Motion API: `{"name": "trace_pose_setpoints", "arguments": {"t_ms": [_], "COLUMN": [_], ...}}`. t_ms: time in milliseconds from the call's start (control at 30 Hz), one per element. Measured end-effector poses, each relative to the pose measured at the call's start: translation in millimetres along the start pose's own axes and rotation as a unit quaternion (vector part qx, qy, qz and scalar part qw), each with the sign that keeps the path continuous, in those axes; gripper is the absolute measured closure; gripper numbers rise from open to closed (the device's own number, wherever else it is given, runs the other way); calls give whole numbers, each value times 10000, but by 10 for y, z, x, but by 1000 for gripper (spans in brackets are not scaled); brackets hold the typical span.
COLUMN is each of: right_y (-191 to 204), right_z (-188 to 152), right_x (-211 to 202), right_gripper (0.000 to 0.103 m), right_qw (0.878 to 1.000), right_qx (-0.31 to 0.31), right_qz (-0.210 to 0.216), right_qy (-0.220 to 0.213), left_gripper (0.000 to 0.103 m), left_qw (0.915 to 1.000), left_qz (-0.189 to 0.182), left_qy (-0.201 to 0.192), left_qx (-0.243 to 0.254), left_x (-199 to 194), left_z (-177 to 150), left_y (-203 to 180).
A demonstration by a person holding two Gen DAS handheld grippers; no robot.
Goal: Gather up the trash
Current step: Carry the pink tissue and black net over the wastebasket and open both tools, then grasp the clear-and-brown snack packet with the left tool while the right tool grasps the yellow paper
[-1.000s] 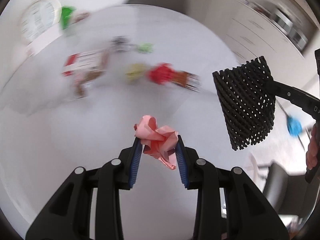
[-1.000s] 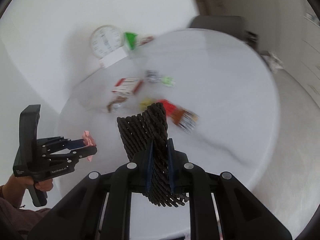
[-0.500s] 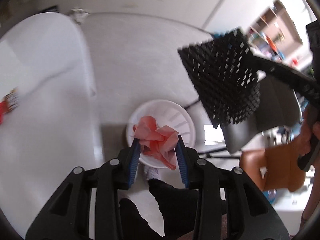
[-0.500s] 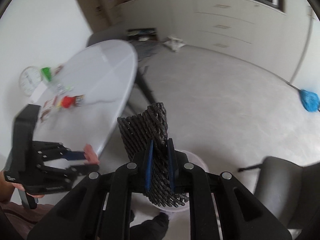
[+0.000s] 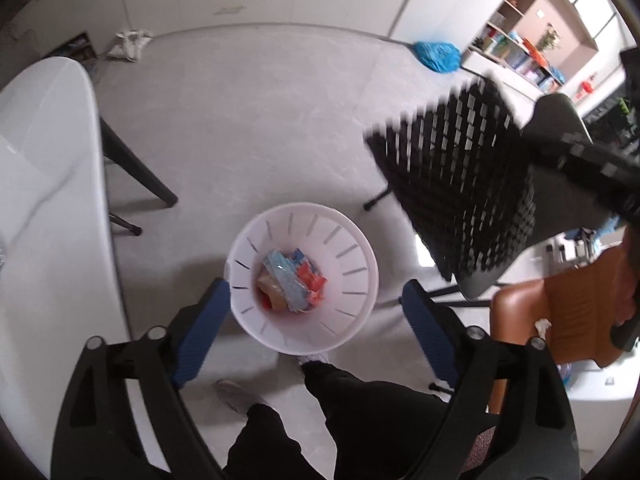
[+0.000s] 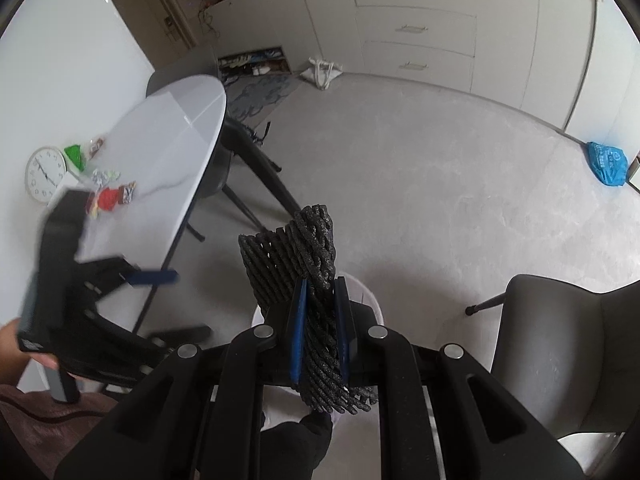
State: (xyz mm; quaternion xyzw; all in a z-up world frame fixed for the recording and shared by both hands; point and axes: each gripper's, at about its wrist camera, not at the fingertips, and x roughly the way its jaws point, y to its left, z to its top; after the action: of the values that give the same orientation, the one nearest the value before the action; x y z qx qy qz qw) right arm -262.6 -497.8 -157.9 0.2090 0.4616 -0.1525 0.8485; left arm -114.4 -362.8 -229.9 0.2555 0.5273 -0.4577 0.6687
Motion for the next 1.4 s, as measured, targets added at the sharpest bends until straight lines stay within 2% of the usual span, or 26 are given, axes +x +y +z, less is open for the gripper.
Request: {"name": "trace_pose_setpoints", "arguments": {"t_ms": [167,300,367,433,533,767,933,1067,1167,1267,1300,1367,1400], "right_y": [18,68,95,129,199,295,519,893,1237,1634,1756,2083,2175], "right_z": [-139,-236,-296,-336,-361,-288,-154,32,176,315,352,421,436], "right_x": [252,534,716,832,933,832,624,436,352,347,360,429,454], "right_gripper": [87,84,70,33,17,7,5,3,3,3,3,3,3], "right_qw": [9994,9980,9965,9956,9952,9959,9971,9982,9971,9943,9934,9904,9896], "right_qx": [-133,-102,-52,-21,-44,184,19,-336,-656,-958,-1029,-1209,-1256], "right_qz": [104,150,141,132,-26,-110,-161,-13,169,376,444,623,658], "right_qy": [310,606,818,930,973,878,739,499,357,269,246,230,238], "left_gripper": [8,8,8,8,8,8,8,8,8,8,8,8,8], "left_qw": [9982,9955,9943,9934,9921,9886,9831,9743,9617,9449,9357,9244,9156], "left_qz": [403,644,723,759,798,866,977,1174,1465,1892,2110,2352,2525], "left_qy": [-373,-566,-618,-668,-657,-718,-871,-1026,-1147,-1201,-1200,-1175,-1133], "left_qx": [-251,-393,-474,-544,-717,-997,-1281,-1627,-2015,-2385,-2558,-2765,-2918], "left_x": [-310,-524,-611,-660,-680,-755,-933,-1134,-1304,-1478,-1549,-1629,-1678], "left_z": [-18,-32,-51,-80,-109,-253,-402,-580,-780,-1029,-1153,-1309,-1413], "left_y": [114,191,260,300,377,522,712,994,1317,1699,1903,2175,2373]}}
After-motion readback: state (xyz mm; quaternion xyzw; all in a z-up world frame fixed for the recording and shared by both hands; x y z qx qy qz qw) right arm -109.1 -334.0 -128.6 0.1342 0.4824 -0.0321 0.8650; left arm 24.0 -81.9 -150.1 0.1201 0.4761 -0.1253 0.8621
